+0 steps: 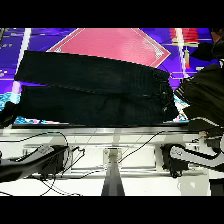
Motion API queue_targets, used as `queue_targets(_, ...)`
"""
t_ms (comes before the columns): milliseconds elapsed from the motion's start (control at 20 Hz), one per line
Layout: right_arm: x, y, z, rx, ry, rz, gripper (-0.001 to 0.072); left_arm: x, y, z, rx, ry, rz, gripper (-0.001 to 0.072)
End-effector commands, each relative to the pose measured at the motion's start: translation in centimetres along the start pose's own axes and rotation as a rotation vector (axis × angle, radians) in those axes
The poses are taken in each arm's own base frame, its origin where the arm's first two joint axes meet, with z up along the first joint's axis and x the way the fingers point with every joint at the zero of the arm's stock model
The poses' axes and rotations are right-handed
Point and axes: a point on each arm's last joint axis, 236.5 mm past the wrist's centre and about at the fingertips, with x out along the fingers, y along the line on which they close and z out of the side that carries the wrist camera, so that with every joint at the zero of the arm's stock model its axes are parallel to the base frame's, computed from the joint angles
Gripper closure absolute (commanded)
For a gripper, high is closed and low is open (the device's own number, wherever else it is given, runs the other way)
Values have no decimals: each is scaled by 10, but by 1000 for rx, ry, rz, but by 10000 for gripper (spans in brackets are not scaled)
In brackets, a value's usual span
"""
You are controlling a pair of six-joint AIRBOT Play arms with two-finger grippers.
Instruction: Fold the clothes and pants, and hang the long-sleeved shirts on hangers.
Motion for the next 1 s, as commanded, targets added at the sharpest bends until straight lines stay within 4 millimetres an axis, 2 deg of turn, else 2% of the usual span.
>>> queue_targets(0,0,-5,-2,-3,10,-24,694,-5,-1,15,27,-32,8,408)
queue_targets(50,0,-12,-6,-5,24,-49,694,-6,-6,19,8,-46,-12,535)
queue_targets(200,-1,-21,-16,-9,68,-87,695,-12,-21,34,-31,-84,-67,677)
queue_targets(300,-1,-25,-16,-11,71,-103,695,-22,-34,49,-20,-107,-102,677)
queue_targets(400,-3,-38,-13,-19,59,-159,695,-48,-57,87,-10,-199,-161,677)
queue_targets(500,-5,-50,-8,-29,40,-211,695,-85,-93,126,31,-312,-236,677)
queue_targets(550,-5,-52,-8,-30,40,-219,695,-102,-111,136,129,-349,-248,678)
queue_targets(650,-6,-54,-9,-31,43,-225,696,-126,-137,137,349,-390,-245,678)
queue_targets(700,-6,-53,-11,-29,50,-222,697,-129,-139,131,439,-386,-209,678)
queue_targets(750,-4,-50,-16,-24,70,-207,697,-127,-129,121,514,-346,-135,678)
queue_targets(850,7,-38,-30,7,106,-143,697,-110,-92,98,603,-203,20,679)
queue_targets(950,30,-22,-64,56,190,-50,697,-92,-46,78,555,-95,151,679)
